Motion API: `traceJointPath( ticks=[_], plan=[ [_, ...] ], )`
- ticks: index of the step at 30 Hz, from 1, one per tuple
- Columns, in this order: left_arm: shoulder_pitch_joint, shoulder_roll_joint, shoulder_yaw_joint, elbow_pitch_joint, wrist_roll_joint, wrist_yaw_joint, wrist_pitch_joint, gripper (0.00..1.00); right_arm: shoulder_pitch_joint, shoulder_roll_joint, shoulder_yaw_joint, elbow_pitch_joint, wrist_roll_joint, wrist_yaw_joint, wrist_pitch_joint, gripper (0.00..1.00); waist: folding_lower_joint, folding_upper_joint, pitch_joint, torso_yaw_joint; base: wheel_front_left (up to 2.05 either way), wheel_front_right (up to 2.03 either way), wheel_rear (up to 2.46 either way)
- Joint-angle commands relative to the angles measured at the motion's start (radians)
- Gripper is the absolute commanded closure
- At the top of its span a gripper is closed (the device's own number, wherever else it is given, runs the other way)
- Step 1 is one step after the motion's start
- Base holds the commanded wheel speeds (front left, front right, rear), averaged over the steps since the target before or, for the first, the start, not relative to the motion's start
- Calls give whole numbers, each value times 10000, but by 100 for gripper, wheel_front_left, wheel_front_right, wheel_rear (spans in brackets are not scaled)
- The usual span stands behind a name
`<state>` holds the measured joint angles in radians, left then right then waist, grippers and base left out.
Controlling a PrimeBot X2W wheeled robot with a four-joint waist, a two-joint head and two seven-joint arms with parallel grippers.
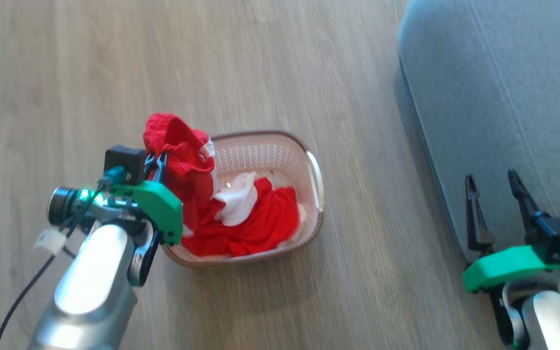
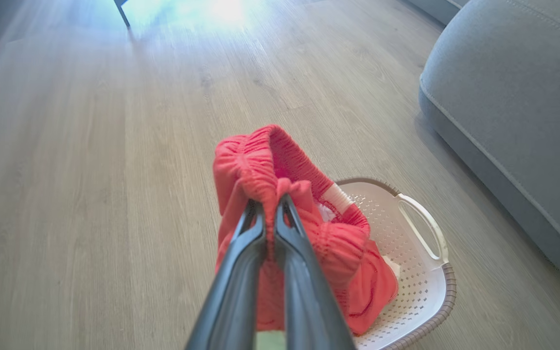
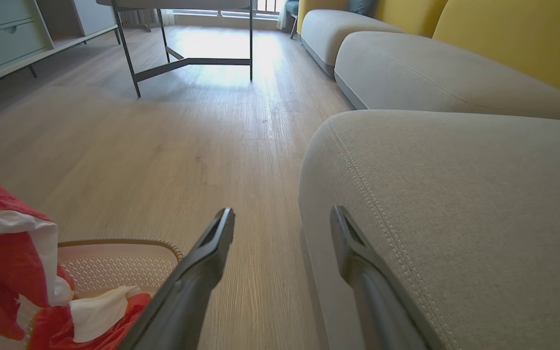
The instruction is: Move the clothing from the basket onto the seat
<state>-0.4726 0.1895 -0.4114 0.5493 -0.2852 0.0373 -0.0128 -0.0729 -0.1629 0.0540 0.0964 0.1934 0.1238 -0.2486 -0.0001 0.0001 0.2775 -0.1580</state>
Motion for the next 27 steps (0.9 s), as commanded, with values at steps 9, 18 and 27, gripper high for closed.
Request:
traceJointPath(
  ticks=[9, 18, 27],
  plan=[
    [1251, 730, 860, -2022, -467, 594, 24, 100, 663, -504, 178, -258, -86, 69, -132, 0, 1, -1, -1518, 521, 0, 0, 0],
    [1962, 1116, 1132, -3432, -634, 996, 441, 100, 801, -949, 505, -223, -60, 69, -132, 0, 1, -1, -1912, 720, 0, 0, 0],
    [1986, 1283, 963, -4474, -745, 847, 796, 100, -69, -1639, 2440, -148, 102, 69, -132, 0, 1, -1, -2010, 885, 0, 0, 0]
  ],
)
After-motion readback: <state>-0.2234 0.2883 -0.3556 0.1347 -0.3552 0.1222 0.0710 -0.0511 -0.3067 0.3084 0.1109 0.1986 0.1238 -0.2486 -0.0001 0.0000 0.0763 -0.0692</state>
